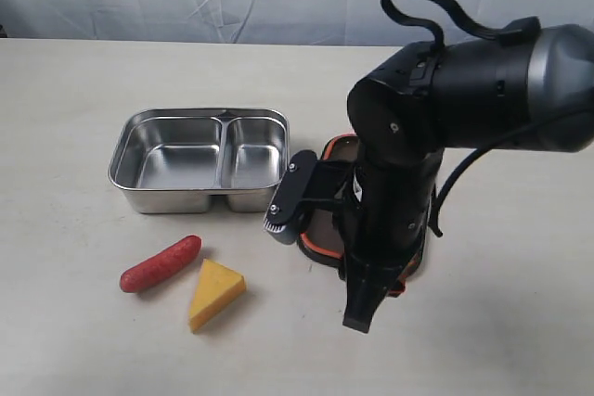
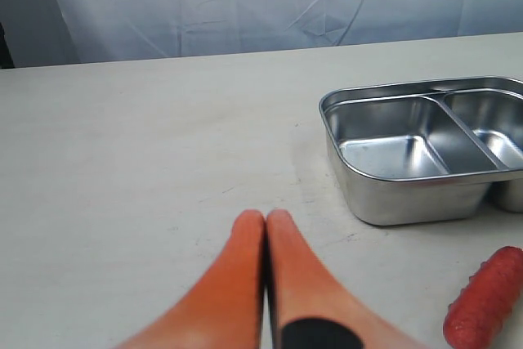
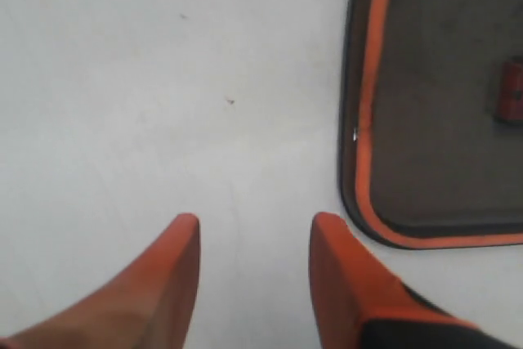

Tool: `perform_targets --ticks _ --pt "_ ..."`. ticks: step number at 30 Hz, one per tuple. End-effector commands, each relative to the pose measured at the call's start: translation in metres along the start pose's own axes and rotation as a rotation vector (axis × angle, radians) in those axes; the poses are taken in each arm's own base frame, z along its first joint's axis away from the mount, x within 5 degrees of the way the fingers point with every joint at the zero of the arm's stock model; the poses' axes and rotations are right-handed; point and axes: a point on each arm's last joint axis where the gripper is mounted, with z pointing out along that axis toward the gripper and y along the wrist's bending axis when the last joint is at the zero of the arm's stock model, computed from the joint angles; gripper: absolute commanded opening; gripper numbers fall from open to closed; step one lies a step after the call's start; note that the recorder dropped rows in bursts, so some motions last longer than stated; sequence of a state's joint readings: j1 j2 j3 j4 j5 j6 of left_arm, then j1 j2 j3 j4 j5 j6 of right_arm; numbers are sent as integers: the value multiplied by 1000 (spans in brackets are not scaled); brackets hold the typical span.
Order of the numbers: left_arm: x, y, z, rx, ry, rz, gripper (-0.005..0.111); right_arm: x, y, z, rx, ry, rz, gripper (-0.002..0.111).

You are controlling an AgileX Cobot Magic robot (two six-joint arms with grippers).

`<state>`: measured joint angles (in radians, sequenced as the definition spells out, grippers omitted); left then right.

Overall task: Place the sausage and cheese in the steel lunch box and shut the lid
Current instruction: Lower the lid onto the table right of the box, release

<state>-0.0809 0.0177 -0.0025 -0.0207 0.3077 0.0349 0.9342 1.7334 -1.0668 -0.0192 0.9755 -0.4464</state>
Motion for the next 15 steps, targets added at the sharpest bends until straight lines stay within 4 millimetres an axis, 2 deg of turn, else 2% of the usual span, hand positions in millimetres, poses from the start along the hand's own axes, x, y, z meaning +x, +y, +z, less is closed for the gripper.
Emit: perform_targets --ticks 1,4,9,13,15 --pt "0 0 1 4 -3 5 0 1 1 -16 35 -81 19 42" --pt "0 0 1 2 -6 13 0 2 2 -23 42 -98 47 42" --pt "-10 3 0 -42 -105 178 0 8 6 -38 38 -124 66 42" --pt "-28 1 -4 14 -320 -122 0 14 12 -54 17 -169 86 42" --pt "-39 2 -8 13 -450 -143 0 18 16 -62 -1 -187 97 42"
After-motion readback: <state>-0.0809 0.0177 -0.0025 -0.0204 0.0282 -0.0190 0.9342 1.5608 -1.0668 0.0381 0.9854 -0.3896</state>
